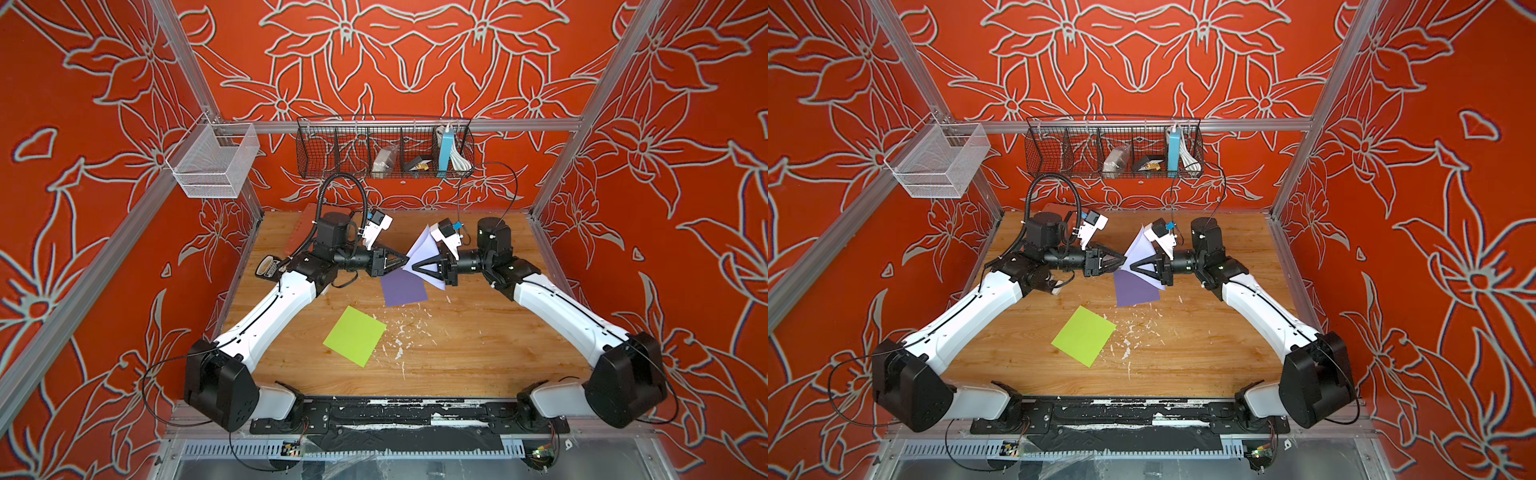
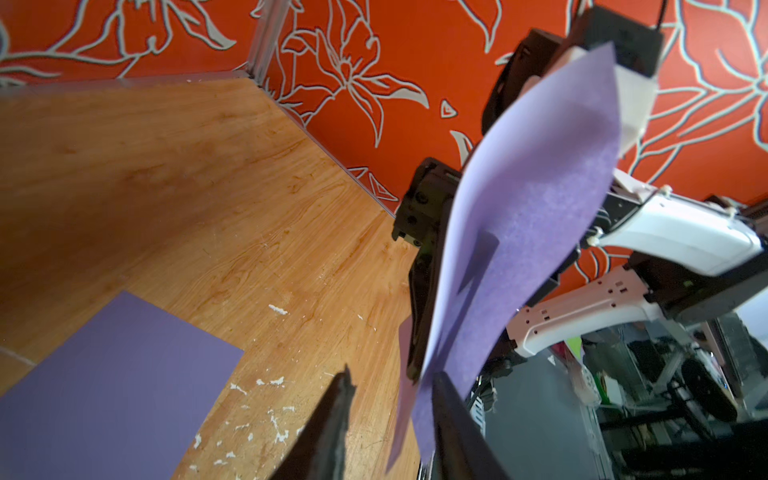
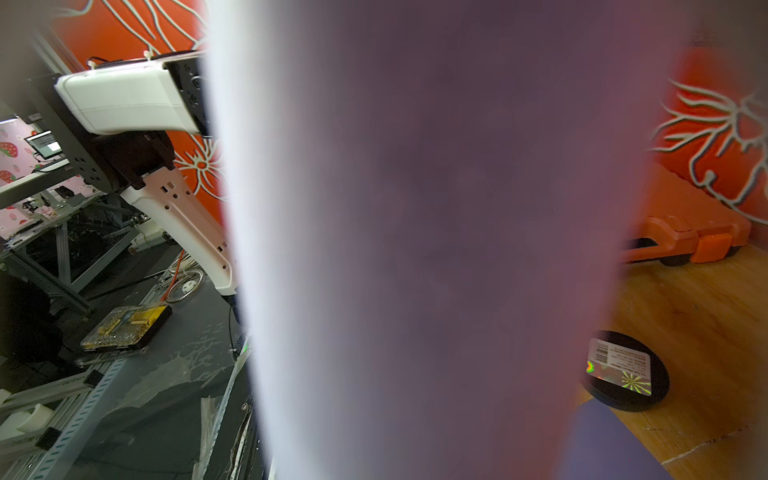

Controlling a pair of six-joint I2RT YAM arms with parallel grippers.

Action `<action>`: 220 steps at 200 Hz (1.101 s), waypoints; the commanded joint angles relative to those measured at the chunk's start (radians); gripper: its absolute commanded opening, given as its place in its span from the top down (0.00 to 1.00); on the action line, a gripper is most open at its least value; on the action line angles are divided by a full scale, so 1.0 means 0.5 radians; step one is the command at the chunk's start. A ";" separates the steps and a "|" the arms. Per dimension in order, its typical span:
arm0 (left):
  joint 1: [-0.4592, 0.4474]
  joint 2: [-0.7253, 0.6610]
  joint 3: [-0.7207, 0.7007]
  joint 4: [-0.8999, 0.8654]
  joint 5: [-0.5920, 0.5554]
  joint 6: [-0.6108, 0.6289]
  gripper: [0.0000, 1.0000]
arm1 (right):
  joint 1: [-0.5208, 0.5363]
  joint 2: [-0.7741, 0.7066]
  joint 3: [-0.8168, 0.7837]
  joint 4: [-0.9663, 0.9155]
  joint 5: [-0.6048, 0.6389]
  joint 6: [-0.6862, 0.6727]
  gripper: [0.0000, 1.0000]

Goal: Fold the square paper diagonally
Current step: Fold the paper at the center of the board.

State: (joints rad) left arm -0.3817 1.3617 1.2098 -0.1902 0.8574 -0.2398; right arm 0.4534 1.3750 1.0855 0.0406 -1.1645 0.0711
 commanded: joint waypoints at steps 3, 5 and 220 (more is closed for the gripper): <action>-0.006 -0.130 -0.027 -0.085 -0.347 -0.091 0.60 | -0.020 -0.077 -0.066 -0.031 0.084 0.051 0.87; -0.007 -0.137 -0.035 -0.082 -0.365 -0.106 0.59 | -0.024 -0.080 -0.073 -0.033 0.088 0.053 0.87; -0.286 0.277 -0.584 0.887 -0.199 -0.613 0.65 | -0.186 -0.077 -0.625 0.083 0.332 0.490 0.83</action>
State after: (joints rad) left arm -0.5236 1.4776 0.8883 0.1905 0.7063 -0.5365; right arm 0.3645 1.3563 0.7906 0.0547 -0.9947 0.3016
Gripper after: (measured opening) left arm 0.376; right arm 0.175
